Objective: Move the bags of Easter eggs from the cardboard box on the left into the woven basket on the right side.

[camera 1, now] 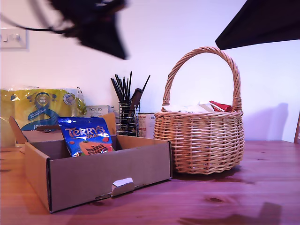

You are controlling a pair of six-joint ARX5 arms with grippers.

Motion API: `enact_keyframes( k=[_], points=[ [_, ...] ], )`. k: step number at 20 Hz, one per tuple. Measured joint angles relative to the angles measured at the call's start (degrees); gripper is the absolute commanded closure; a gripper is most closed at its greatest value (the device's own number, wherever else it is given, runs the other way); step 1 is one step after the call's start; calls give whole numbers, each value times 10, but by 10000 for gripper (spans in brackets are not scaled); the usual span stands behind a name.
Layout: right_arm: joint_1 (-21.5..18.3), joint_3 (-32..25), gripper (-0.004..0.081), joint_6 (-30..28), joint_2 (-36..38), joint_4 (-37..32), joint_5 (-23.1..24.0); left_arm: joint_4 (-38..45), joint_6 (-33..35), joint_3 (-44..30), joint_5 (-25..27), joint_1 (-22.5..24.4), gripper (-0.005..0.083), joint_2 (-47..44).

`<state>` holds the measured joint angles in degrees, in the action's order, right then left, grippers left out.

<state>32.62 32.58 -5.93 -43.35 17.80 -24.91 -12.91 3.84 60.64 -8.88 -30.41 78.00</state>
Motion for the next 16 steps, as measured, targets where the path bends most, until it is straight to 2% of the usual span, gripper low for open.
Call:
enact_keyframes(
  k=[2,4,8,9,11,12,16],
  points=[
    [0,0,782,0,0,0,0,14,4,-55,-2,43,793,-46],
    [0,0,782,0,0,0,0,21,16,-97,-26,91,793,-78],
    [0,0,782,0,0,0,0,24,65,-107,-83,164,774,-86],
    [0,0,782,0,0,0,0,33,78,-107,-88,171,675,-84],
    [0,0,782,0,0,0,0,66,89,-107,-91,179,221,-76],
    [0,0,782,0,0,0,0,84,99,-107,-91,183,85,-65],
    [0,0,782,0,0,0,0,148,168,-107,-104,184,64,10]
  ],
)
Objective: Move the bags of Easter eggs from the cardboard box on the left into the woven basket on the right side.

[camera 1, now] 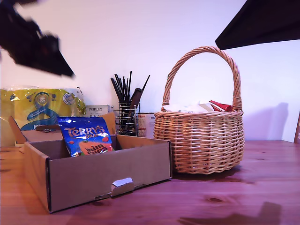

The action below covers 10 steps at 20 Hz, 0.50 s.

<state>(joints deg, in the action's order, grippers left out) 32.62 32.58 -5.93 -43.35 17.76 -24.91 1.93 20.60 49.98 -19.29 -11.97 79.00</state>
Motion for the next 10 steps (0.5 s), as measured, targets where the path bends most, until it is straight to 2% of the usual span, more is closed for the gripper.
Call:
enact_keyframes(
  k=[5,10],
  points=[
    [0,0,782,0,0,0,0,57,6,4,-12,7,65,78],
    [0,0,782,0,0,0,0,50,6,79,-23,17,66,159]
  ],
)
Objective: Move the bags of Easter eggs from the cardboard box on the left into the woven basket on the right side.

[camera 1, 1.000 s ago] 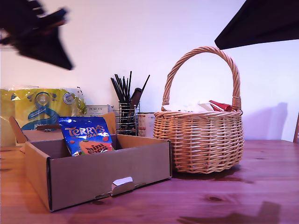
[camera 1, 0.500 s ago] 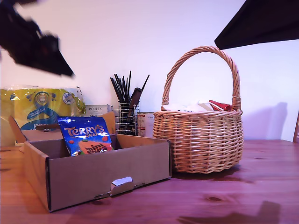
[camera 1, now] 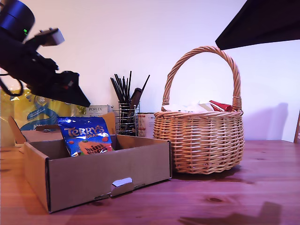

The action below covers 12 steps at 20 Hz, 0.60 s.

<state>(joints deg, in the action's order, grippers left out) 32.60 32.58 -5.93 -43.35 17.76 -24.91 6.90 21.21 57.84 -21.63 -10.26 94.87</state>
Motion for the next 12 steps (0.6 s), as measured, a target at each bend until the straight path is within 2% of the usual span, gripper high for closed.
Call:
enact_keyframes(
  k=[4,6,12],
  points=[
    [0,0,782,0,0,0,0,-78,-1,60,-44,6,67,30],
    [0,0,782,0,0,0,0,-109,-1,82,-49,6,67,47],
    [0,0,782,0,0,0,0,-159,-1,85,-49,6,67,70]
  ],
)
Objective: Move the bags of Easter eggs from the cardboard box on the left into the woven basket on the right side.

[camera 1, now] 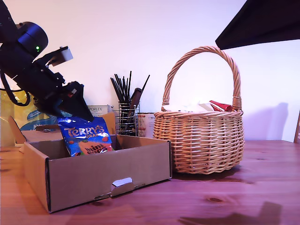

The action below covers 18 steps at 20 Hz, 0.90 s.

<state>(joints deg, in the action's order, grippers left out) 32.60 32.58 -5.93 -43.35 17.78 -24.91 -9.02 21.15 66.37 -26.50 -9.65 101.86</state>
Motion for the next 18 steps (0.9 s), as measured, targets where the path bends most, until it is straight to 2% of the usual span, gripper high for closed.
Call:
enact_keyframes(
  k=[3,6,9,12,18],
  points=[
    [0,0,782,0,0,0,0,-26,0,0,-9,-1,112,0],
    [0,0,782,0,0,-2,0,-59,0,0,-41,-8,160,0],
    [0,0,782,0,0,-2,0,-60,0,0,-65,-35,170,0],
    [0,0,782,0,0,-2,0,-72,0,0,-66,-66,170,0],
    [0,0,782,0,0,-2,0,-101,17,0,32,-109,170,0]
  ],
)
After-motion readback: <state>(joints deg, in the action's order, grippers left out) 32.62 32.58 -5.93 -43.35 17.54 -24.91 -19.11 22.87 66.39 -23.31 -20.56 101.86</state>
